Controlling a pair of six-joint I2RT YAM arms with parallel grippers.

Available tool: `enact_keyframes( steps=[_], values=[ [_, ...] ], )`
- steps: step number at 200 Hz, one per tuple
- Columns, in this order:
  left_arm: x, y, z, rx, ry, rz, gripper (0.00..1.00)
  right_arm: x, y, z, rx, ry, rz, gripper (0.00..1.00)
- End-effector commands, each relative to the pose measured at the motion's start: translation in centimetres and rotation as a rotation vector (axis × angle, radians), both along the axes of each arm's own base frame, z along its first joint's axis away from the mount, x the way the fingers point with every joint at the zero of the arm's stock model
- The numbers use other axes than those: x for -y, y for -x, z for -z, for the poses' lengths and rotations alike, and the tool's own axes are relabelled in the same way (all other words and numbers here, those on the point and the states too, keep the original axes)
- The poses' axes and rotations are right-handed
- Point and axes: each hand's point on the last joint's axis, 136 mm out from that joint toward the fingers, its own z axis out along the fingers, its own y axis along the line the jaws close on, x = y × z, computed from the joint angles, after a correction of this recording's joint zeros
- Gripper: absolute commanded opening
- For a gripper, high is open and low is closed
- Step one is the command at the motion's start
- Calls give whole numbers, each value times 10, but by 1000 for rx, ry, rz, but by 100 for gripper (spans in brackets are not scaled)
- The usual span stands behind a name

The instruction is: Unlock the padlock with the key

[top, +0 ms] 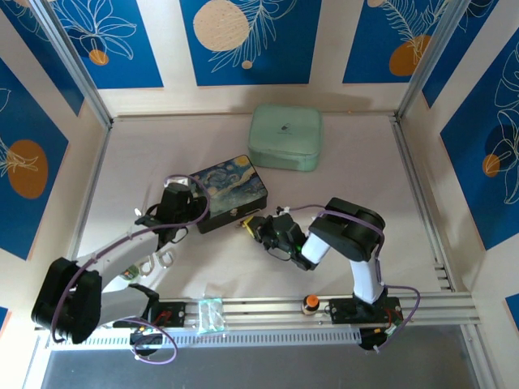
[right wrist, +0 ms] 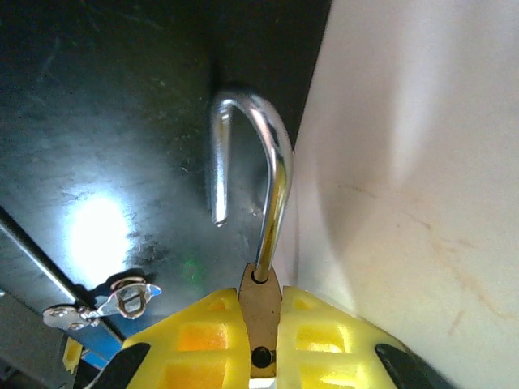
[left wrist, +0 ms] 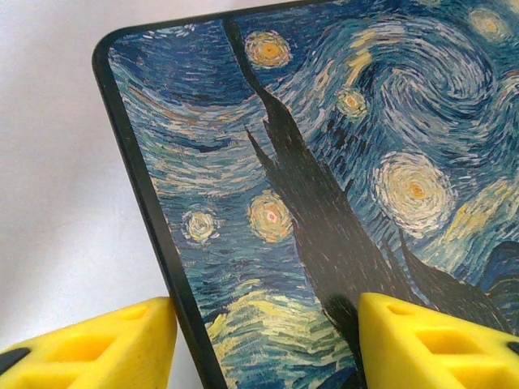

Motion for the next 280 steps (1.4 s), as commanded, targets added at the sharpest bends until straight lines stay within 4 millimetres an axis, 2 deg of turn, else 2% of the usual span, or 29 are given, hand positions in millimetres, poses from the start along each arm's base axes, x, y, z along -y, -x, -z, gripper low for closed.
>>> enact_keyframes(
  steps=[1, 27, 68, 95, 129, 174, 201, 210, 237, 253, 280],
  values=[
    [-32, 36, 47, -212, -186, -19, 60, 26, 40, 61, -207, 143, -103, 0],
    [-34, 32, 43, -209, -196, -27, 65, 41, 57, 67, -321, 195, -231, 0],
    [-27, 13, 41, -187, -169, -34, 89, 64, 72, 51, -401, 256, -404, 0],
    [-20, -8, 28, -142, -142, -35, 91, 79, 80, 40, -429, 268, -488, 0],
    [-12, -29, 25, -127, -69, -37, 91, 96, 86, 22, -451, 277, -580, 0],
    [-21, -51, 13, -103, -86, -62, 92, 126, 91, 6, -475, 280, -645, 3],
    [-28, -56, -22, -16, -109, -70, 100, 146, 84, -5, -466, 316, -650, 4],
    [-28, -60, -31, 3, -85, -69, 100, 150, 82, -9, -466, 307, -652, 4],
    [-28, -66, -43, 2, -38, -73, 100, 170, 79, -9, -501, 397, -658, 6],
    [-26, -63, -50, 12, -13, -70, 100, 169, 77, -12, -494, 388, -654, 8],
    [-26, -55, -57, 26, 14, -69, 100, 181, 72, -11, -501, 496, -641, 13]
  ],
)
